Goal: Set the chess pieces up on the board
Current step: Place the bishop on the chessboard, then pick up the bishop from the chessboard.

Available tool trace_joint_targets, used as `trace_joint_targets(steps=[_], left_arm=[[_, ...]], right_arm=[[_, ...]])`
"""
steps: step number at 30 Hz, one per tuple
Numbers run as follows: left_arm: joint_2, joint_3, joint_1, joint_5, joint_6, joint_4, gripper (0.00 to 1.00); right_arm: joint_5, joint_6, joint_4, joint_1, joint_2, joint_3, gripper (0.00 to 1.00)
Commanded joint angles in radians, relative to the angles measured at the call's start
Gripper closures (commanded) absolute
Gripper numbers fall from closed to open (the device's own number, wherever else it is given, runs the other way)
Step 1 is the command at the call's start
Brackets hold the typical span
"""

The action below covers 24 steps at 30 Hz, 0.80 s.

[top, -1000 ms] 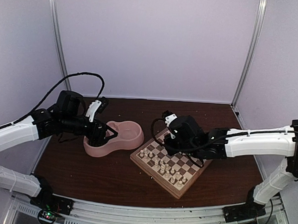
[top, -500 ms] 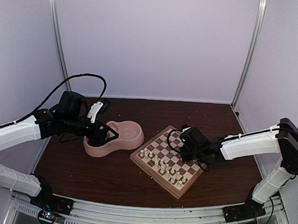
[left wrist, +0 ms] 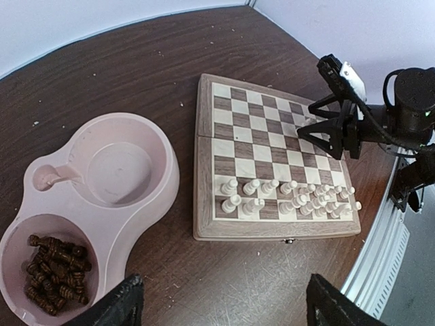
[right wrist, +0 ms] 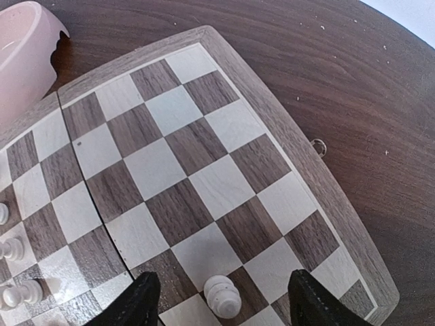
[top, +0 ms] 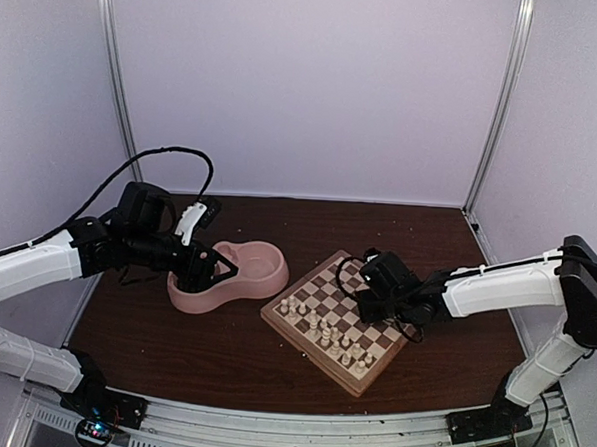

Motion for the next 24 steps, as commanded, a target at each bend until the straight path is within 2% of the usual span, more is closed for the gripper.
trace_joint_targets(steps=[1,8,12,14,24], left_arm=[[0.009,0.033,0.006,0.015,0.000,0.001,0.17],[0.019,0.062,0.006,0.009,0.021,-0.039,0.17],[0.027,0.081,0.006,0.011,0.032,-0.054,0.17],[0.028,0.083,0.006,0.014,0.031,-0.051,0.17],[0.016,0.062,0.006,0.016,0.028,-0.059,0.17]], right_arm=[[-0.064,0.008,-0.166,-0.020,-0.062,0.109,0.33],[-0.285,-0.006,-0.569,-0.064,-0.021,0.346,0.37],[-0.352,-0.024,-0.693,-0.090,0.025,0.405,0.44],[-0.362,-0.025,-0.705,-0.102,0.038,0.414,0.48],[-0.437,-0.037,-0.655,-0.152,0.092,0.413,0.61]])
